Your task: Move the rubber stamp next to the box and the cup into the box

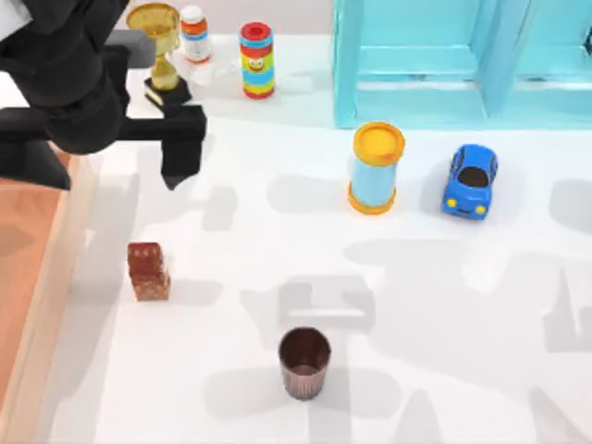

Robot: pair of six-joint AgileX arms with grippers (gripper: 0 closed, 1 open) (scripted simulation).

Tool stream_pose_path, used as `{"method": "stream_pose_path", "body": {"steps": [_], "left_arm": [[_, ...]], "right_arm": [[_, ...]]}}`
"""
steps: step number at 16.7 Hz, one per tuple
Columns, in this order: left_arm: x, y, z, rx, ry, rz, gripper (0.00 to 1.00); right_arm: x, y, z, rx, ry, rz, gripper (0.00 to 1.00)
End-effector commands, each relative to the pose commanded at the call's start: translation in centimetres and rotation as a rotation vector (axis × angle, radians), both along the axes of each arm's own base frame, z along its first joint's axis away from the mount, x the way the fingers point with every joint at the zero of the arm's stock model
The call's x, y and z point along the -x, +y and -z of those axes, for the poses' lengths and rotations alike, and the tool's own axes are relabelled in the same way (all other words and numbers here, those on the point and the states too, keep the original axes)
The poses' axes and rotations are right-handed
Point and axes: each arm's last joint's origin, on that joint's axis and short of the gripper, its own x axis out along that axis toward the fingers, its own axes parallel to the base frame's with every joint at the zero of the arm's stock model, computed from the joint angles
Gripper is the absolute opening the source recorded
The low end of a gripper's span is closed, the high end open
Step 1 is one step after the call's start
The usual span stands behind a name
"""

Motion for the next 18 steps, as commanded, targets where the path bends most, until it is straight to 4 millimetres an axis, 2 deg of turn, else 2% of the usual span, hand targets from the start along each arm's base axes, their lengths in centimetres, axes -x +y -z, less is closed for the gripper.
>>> {"method": "stream_pose_path", "body": {"steps": [3,7,11,14,16,18], "left_arm": [[0.1,-1.2,0.2,0.004,0.011,0.003,1.00],[1.2,-6.1,1.3,0.016,0.067,0.002,1.00],[4.0,-12.5,2.8,0.009,0.138,-0.004,1.00],[6.6,-16.4,3.9,-0.009,0.178,-0.008,1.00],[8.0,-18.0,4.4,-0.019,0.194,-0.010,1.00],[8.5,-18.6,4.6,-0.023,0.199,-0.010,1.00]], "right_arm": [[0.0,0.0,0.0,0.000,0.000,0.000,1.00],[0.0,0.0,0.0,0.000,0.000,0.000,1.00],[0.0,0.0,0.0,0.000,0.000,0.000,1.00],[0.0,0.0,0.0,0.000,0.000,0.000,1.00],[0.0,0.0,0.0,0.000,0.000,0.000,1.00],[0.0,0.0,0.0,0.000,0.000,0.000,1.00]]}}
